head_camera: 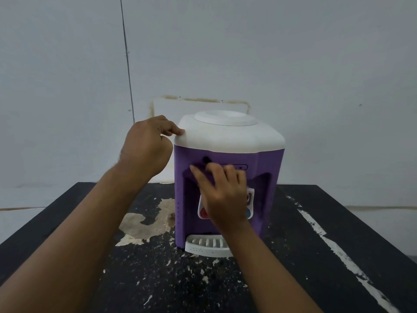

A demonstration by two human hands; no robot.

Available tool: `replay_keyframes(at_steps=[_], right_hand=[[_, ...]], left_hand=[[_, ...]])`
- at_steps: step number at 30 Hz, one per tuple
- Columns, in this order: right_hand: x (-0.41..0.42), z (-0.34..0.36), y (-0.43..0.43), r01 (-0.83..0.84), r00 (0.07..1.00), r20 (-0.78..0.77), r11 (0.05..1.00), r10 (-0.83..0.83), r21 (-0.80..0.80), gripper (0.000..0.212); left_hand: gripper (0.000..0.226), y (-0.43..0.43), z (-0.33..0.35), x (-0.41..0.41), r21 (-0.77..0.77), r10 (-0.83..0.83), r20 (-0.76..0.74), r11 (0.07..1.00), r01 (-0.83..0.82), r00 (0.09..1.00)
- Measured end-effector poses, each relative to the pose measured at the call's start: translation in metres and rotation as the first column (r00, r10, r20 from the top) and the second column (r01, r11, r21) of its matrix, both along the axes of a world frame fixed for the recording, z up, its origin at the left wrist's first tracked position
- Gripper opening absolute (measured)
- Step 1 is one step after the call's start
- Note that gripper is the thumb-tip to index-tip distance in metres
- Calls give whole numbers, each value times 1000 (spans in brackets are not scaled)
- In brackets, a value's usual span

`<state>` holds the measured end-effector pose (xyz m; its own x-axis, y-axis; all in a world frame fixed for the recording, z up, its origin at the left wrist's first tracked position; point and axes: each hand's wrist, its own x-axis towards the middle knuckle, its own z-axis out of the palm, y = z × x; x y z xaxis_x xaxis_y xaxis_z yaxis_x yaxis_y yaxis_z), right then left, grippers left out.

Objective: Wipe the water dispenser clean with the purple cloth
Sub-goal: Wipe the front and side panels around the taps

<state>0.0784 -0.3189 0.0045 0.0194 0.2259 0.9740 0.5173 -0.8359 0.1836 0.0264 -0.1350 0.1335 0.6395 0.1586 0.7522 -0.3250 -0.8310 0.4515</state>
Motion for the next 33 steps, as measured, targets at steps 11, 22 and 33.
replay_keyframes(at_steps=[11, 22, 33], right_hand=[[10, 22, -45, -129, 985, -47, 902, 163, 411, 24], [11, -13, -42, -129, 984, -76, 936, 162, 326, 26], [18, 0, -61, -169, 942, -110, 733, 317, 659, 24]], left_hand=[[19, -3, -17, 13, 35, -42, 144, 999, 38, 989], [32, -14, -30, 16, 81, 34, 198, 995, -51, 980], [26, -22, -29, 17, 80, 87, 212, 991, -106, 973]])
